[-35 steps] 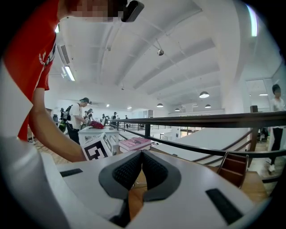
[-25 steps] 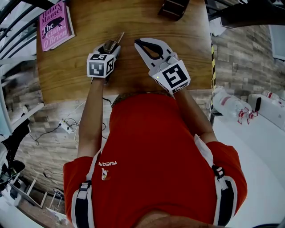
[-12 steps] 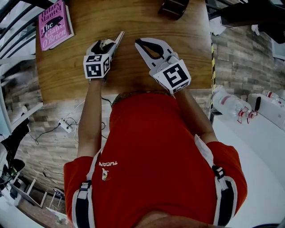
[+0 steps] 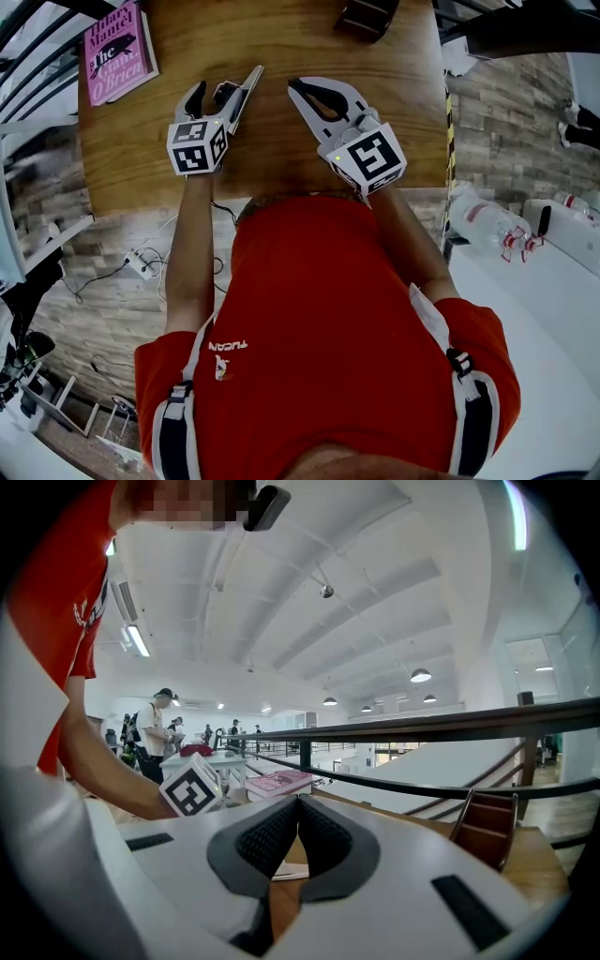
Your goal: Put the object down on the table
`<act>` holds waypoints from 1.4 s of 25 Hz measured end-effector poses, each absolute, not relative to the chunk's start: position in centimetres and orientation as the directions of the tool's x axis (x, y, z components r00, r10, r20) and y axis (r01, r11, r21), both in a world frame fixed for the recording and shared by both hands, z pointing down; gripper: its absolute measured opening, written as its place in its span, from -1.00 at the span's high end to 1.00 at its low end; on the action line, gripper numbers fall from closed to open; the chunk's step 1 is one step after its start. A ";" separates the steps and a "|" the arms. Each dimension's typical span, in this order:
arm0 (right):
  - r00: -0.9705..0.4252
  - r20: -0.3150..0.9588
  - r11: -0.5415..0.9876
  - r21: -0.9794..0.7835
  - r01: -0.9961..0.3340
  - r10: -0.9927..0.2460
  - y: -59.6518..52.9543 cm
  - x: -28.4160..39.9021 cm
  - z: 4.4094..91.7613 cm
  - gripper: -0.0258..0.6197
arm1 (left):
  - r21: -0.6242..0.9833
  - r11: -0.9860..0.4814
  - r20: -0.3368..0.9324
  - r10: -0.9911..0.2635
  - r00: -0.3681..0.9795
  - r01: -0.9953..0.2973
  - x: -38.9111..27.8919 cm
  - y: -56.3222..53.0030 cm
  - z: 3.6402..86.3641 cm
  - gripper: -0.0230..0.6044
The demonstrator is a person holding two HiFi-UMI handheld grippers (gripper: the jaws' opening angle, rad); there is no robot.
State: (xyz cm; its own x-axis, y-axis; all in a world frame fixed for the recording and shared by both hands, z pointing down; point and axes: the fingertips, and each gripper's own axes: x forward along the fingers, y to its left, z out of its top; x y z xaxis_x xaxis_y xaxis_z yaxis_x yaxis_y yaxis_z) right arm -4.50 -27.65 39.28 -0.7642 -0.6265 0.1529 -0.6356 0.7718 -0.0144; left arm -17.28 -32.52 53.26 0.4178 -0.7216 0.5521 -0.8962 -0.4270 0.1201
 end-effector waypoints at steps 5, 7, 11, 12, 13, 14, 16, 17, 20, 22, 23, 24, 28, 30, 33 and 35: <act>-0.769 0.115 0.769 -0.056 -0.637 -0.629 -27.9 -4.5 38.4 0.84 | 0.164 -0.521 0.337 -0.769 0.544 -0.838 -14.8 -31.3 46.0 -0.05; -0.774 0.096 0.770 -0.075 -0.633 -0.626 -27.8 -4.5 38.0 0.84 | 0.160 -0.543 0.274 -0.778 0.565 -0.824 -14.0 -30.4 43.5 0.01; -0.791 0.042 0.783 -0.116 -0.611 -0.611 -27.4 -4.9 36.3 0.84 | 0.160 -0.556 0.150 -0.803 0.576 -0.816 -13.6 -28.6 39.0 0.36; -0.795 0.023 0.788 -0.123 -0.604 -0.606 -27.2 -5.0 35.6 0.84 | 0.163 -0.554 0.117 -0.811 0.574 -0.816 -13.6 -28.2 37.8 0.49; -0.799 0.003 0.793 -0.128 -0.596 -0.601 -27.0 -5.0 34.9 0.84 | 0.167 -0.551 0.086 -0.818 0.569 -0.818 -13.7 -27.8 36.6 0.60; -0.803 -0.017 0.798 -0.131 -0.589 -0.595 -26.8 -5.1 34.2 0.84 | 0.171 -0.548 0.058 -0.824 0.563 -0.819 -13.8 -27.5 35.5 0.68; -0.810 -0.053 0.808 -0.129 -0.575 -0.585 -26.1 -5.2 32.8 0.84 | 0.165 -0.545 0.003 -0.833 0.553 -0.822 -14.0 -26.6 33.5 0.83; -0.812 -0.069 0.813 -0.125 -0.569 -0.580 -25.8 -5.3 32.2 0.84 | 0.156 -0.547 -0.022 -0.835 0.550 -0.823 -14.0 -26.2 32.6 0.87; -0.817 -0.107 0.824 -0.099 -0.558 -0.567 -24.8 -5.4 30.5 0.84 | 0.115 -0.551 -0.069 -0.834 0.547 -0.827 -14.0 -25.2 30.7 0.90; -0.820 -0.121 0.829 -0.078 -0.554 -0.560 -24.2 -5.4 29.7 0.84 | 0.096 -0.550 -0.078 -0.835 0.544 -0.830 -13.9 -24.6 30.1 0.90; -0.822 -0.126 0.831 -0.067 -0.552 -0.556 -23.9 -5.5 29.5 0.84 | 0.093 -0.548 -0.080 -0.836 0.542 -0.831 -14.0 -24.3 29.9 0.90; -0.824 -0.129 0.833 -0.058 -0.550 -0.552 -23.6 -5.5 29.3 0.84 | 0.093 -0.545 -0.081 -0.838 0.540 -0.833 -14.0 -24.1 29.9 0.90; -0.827 -0.123 0.835 -0.039 -0.548 -0.549 -23.0 -5.7 29.4 0.84 | 0.098 -0.538 -0.084 -0.843 0.531 -0.837 -14.4 -23.6 29.9 0.90; -0.826 -0.120 0.834 -0.038 -0.550 -0.550 -22.7 -5.7 29.5 0.84 | 0.098 -0.539 -0.086 -0.842 0.532 -0.837 -14.4 -23.3 29.8 0.90; -0.828 -0.118 0.835 -0.035 -0.549 -0.549 -22.3 -5.6 29.5 0.84 | 0.094 -0.542 -0.092 -0.840 0.535 -0.835 -14.2 -22.9 29.6 0.90; -0.828 -0.117 0.836 -0.031 -0.548 -0.548 -22.1 -5.6 29.5 0.84 | 0.093 -0.544 -0.094 -0.838 0.537 -0.834 -14.1 -22.8 29.5 0.90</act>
